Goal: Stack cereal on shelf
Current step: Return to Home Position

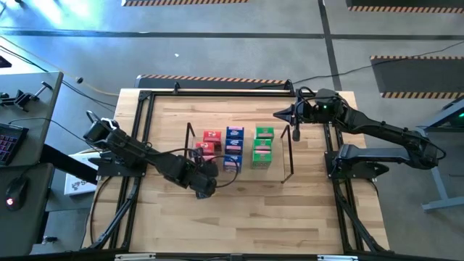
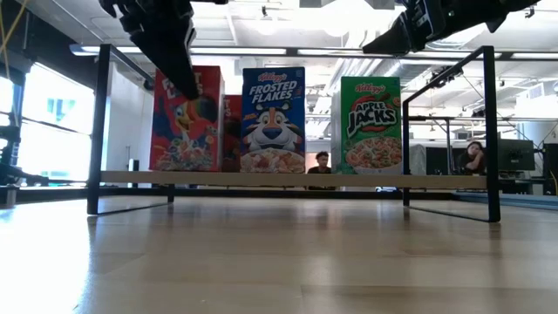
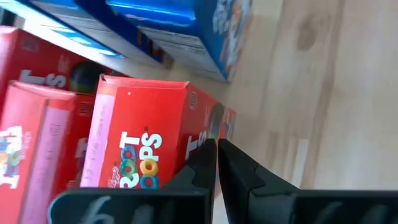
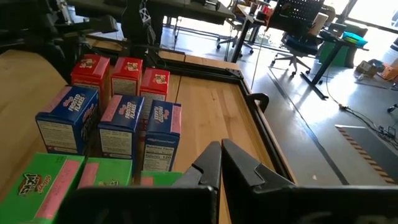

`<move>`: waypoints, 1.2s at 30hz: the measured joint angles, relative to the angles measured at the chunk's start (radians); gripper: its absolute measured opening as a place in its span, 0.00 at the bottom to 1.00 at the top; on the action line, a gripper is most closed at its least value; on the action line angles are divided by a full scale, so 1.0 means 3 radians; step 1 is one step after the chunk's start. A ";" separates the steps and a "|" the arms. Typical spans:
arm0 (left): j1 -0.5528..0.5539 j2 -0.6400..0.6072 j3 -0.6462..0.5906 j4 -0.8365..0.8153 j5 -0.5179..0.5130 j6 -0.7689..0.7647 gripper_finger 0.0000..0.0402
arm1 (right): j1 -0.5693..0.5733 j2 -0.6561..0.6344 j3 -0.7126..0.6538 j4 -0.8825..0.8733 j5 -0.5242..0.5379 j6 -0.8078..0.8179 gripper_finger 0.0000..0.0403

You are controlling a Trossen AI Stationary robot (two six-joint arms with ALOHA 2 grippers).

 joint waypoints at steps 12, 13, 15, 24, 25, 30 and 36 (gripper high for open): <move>0.0000 -0.0070 0.0007 -0.0184 0.0043 0.0007 0.02 | 0.0000 0.0000 0.0000 -0.0021 0.0003 -0.0002 0.00; 0.0000 -0.0096 0.0019 -0.0190 0.0094 0.0061 0.02 | 0.0000 0.0000 0.0000 -0.0021 0.0003 -0.0002 0.00; 0.0000 -0.0187 0.0048 -0.0196 0.0170 0.0165 0.02 | 0.0000 0.0000 0.0000 -0.0024 0.0002 -0.0004 0.00; 0.0425 -0.0999 -0.0246 0.0810 0.0805 0.0892 0.00 | -0.0003 -0.0198 -0.0001 -0.0297 -0.0040 -0.0294 0.00; 0.0535 -0.1097 -0.0317 0.0950 0.0871 0.1008 0.00 | -0.0010 -0.0232 -0.0003 -0.0317 -0.0073 -0.0323 0.00; 0.1139 -0.1589 -0.0749 0.1672 0.1444 0.1576 0.00 | -0.0090 -0.0403 -0.0073 -0.0363 -0.0409 -0.0337 0.00; 0.1822 -0.2078 -0.1208 0.2226 0.2118 0.1941 0.00 | -0.0269 -0.0679 -0.0517 0.0041 -0.0455 -0.0172 0.00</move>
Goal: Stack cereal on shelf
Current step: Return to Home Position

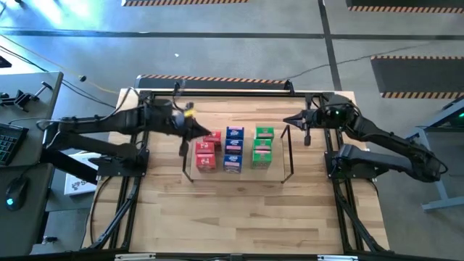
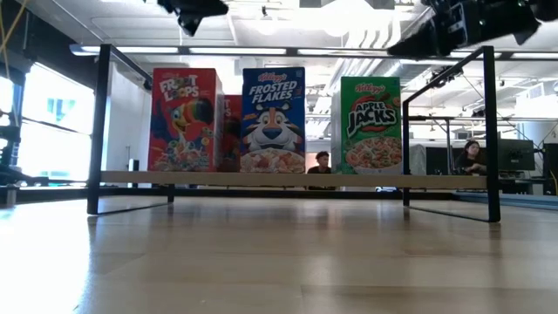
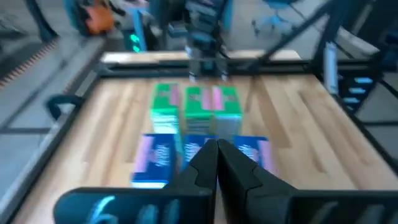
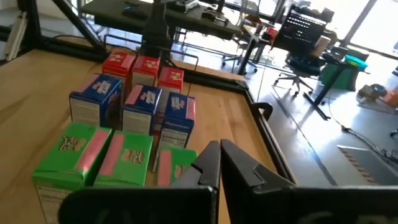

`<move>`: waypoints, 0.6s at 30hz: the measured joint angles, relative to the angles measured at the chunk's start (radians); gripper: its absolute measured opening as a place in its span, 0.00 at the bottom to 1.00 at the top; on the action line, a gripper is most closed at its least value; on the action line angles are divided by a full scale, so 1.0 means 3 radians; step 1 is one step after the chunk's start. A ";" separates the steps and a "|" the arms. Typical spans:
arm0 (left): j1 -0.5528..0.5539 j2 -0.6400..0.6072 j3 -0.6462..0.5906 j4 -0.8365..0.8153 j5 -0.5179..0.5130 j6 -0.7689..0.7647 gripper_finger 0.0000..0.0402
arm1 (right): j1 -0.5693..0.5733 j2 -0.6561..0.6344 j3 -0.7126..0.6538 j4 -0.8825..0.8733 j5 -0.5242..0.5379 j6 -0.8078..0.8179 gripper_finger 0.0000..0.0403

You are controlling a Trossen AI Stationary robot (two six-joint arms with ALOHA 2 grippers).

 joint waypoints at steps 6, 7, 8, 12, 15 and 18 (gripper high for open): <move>0.0481 -0.0349 -0.0510 0.0438 0.0278 0.0130 0.00 | -0.0188 -0.0320 -0.0297 0.0155 -0.0101 0.0269 0.00; 0.0542 -0.0397 -0.0596 0.0480 0.0321 0.0130 0.00 | -0.0206 -0.0382 -0.0345 0.0213 -0.0111 0.0303 0.00; 0.0602 -0.0432 -0.0670 0.0558 0.0365 0.0128 0.00 | -0.0220 -0.0448 -0.0405 0.0297 -0.0115 0.0348 0.00; 0.0757 -0.0596 -0.0956 0.0743 0.0382 0.0122 0.00 | -0.0260 -0.0724 -0.0602 0.0480 -0.0101 0.0490 0.00; 0.0830 -0.0715 -0.1105 0.0785 0.0379 0.0123 0.00 | -0.0260 -0.0928 -0.0716 0.0496 -0.0017 0.0567 0.00; 0.0885 -0.0857 -0.1322 0.0965 0.0366 0.0070 0.00 | -0.0260 -0.1101 -0.0830 0.0496 0.0042 0.0644 0.00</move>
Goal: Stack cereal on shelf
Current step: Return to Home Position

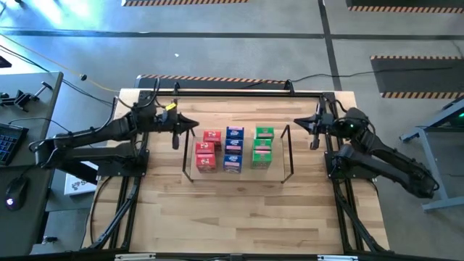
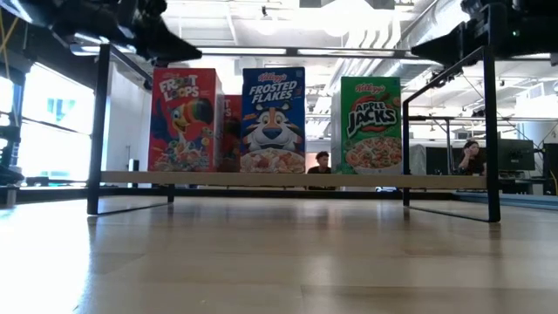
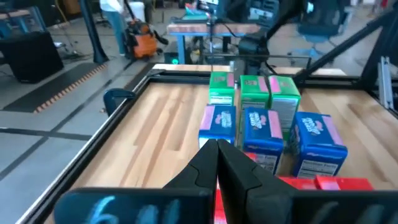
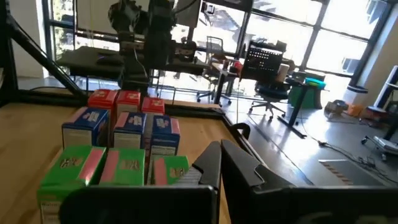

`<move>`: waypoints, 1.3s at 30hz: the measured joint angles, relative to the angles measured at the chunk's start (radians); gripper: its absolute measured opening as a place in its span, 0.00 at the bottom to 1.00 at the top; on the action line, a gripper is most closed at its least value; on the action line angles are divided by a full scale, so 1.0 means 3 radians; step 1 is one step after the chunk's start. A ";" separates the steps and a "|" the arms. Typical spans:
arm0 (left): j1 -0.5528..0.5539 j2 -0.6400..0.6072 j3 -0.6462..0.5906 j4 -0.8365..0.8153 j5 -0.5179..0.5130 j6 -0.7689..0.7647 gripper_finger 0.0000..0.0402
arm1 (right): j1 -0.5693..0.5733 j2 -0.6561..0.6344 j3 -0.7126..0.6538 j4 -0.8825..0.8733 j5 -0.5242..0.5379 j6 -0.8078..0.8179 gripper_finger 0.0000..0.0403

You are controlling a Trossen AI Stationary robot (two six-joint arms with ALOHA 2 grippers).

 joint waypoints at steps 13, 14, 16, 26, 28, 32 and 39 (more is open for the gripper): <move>0.0027 -0.0762 -0.0850 0.0513 -0.0321 -0.0300 0.00 | 0.0004 -0.0634 -0.0802 0.0588 0.0235 0.0415 0.00; 0.0027 -0.0837 -0.0895 0.0507 -0.0351 -0.0300 0.00 | 0.0004 -0.0693 -0.0843 0.0584 0.0234 0.0438 0.00; 0.0027 -0.0994 -0.0990 0.0501 -0.0420 -0.0333 0.00 | 0.0004 -0.0800 -0.0923 0.0581 0.0248 0.0488 0.00; 0.0024 -0.1571 -0.1511 0.0530 -0.0725 -0.0491 0.00 | 0.0004 -0.1181 -0.1060 0.0194 0.0429 0.0614 0.00; 0.0024 -0.1663 -0.1619 0.0548 -0.0813 -0.0517 0.00 | 0.0004 -0.1181 -0.1060 0.0175 0.0430 0.0634 0.00; 0.0014 -0.1835 -0.1718 0.0362 -0.0822 -0.0583 0.00 | 0.0004 -0.1180 -0.1060 0.0171 0.0430 0.0678 0.00; 0.0009 -0.2093 -0.1715 0.0013 -0.0591 -0.0534 0.00 | 0.0004 -0.1179 -0.1060 0.0075 0.0445 0.0688 0.00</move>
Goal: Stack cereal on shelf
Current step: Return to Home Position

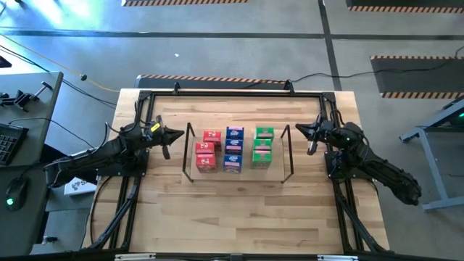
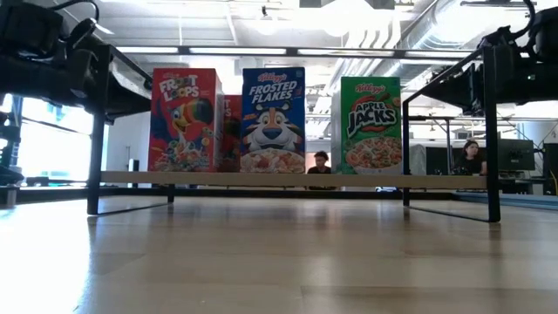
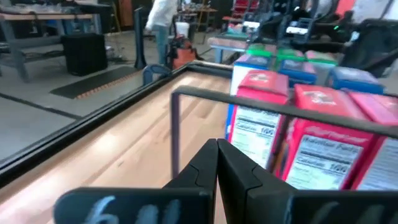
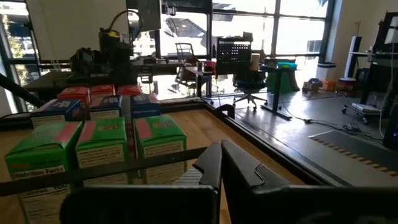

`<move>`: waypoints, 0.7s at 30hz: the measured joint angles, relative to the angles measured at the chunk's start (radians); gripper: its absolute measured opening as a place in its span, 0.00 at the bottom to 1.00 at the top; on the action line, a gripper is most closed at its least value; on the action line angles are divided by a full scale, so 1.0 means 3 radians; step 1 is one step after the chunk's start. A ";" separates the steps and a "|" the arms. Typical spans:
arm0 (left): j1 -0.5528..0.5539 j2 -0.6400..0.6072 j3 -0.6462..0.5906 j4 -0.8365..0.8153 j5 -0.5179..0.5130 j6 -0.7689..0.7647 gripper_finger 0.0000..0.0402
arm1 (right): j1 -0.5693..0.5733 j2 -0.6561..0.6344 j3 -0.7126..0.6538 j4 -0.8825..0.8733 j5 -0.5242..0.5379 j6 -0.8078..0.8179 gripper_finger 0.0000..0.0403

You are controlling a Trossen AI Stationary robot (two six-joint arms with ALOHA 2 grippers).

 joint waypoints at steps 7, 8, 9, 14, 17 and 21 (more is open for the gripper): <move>-0.0111 -0.0087 0.0000 0.0022 0.0142 -0.0072 0.00 | 0.0000 0.0102 0.0000 -0.0053 0.0326 0.0005 0.00; -0.0141 -0.0087 0.0000 0.0020 0.0142 -0.0090 0.00 | 0.0000 0.0117 0.0000 -0.0059 0.0365 0.0037 0.00; -0.0178 -0.0087 0.0000 0.0021 0.0143 -0.0106 0.00 | 0.0000 0.0135 0.0000 -0.0067 0.0401 0.0083 0.00; -0.0350 -0.0087 0.0000 0.0020 0.0129 -0.0089 0.00 | 0.0000 0.0204 0.0000 -0.0098 0.0580 0.0169 0.00; -0.0404 -0.0085 0.0000 0.0020 0.0123 -0.0105 0.00 | 0.0000 0.0220 0.0001 -0.0108 0.0634 0.0174 0.00; -0.0439 -0.0084 0.0000 0.0015 0.0088 -0.0104 0.00 | 0.0000 0.0219 0.0001 -0.0110 0.0656 0.0174 0.00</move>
